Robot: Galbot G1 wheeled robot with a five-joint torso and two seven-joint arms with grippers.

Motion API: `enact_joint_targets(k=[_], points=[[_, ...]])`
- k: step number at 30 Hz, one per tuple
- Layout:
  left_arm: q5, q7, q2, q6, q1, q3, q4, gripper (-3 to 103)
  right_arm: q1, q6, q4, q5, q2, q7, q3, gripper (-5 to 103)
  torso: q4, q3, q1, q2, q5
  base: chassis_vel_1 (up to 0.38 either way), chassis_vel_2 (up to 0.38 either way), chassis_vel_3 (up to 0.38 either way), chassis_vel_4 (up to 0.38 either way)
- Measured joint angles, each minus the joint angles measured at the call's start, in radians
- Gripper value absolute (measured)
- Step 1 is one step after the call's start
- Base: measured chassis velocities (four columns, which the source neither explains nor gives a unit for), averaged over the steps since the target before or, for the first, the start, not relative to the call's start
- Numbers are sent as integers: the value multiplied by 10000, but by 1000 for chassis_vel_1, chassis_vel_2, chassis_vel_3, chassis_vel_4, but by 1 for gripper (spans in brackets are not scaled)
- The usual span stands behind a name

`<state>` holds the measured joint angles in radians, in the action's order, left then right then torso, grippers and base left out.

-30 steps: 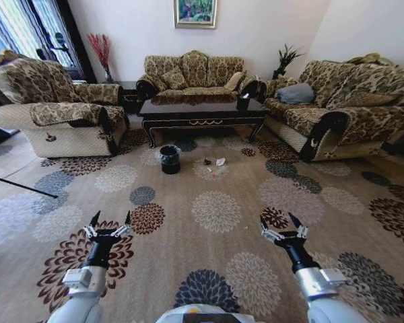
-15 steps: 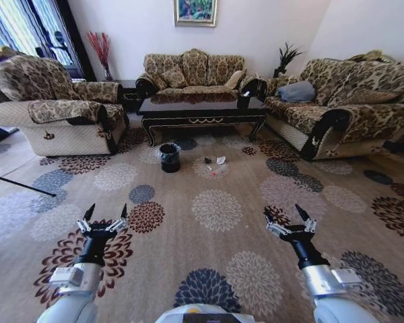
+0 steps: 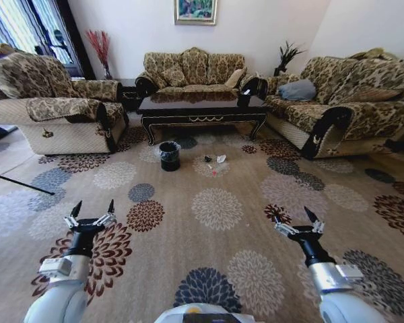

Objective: Move to the front of the table and pick up the trash from the floor, then place it into the trash bin.

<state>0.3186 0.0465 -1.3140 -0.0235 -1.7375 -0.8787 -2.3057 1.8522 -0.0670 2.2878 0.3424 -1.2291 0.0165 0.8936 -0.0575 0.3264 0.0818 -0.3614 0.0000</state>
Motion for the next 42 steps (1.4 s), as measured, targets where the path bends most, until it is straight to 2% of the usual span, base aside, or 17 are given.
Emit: enact_joint_targets(k=[4,7,12,25,42], points=[[87,0,25,1,74,-93,44,100,-90,-2,-166,169,141,28,187,100,-1,-71,-51,121,1,0,0,0,0],[188,0,101,11,203,-265,151,100,-234,-8,-467,457,557,110,498,100,-1,-180,-119,300,1,0,0,0,0],[218,0,117,11,249,-310,209,100,-350,-27,-689,566,863,145,606,100,0,-315,-174,493,0,0,0,0,0],[664,75,70,449,363,-300,-504,100,-351,-112,-790,218,603,128,288,100,-1,-681,-320,1001,0,0,0,0,0],[320,77,-142,381,119,-28,-600,100,-290,-192,-794,-54,335,94,145,100,0,-1144,-496,1638,0,0,0,0,0]])
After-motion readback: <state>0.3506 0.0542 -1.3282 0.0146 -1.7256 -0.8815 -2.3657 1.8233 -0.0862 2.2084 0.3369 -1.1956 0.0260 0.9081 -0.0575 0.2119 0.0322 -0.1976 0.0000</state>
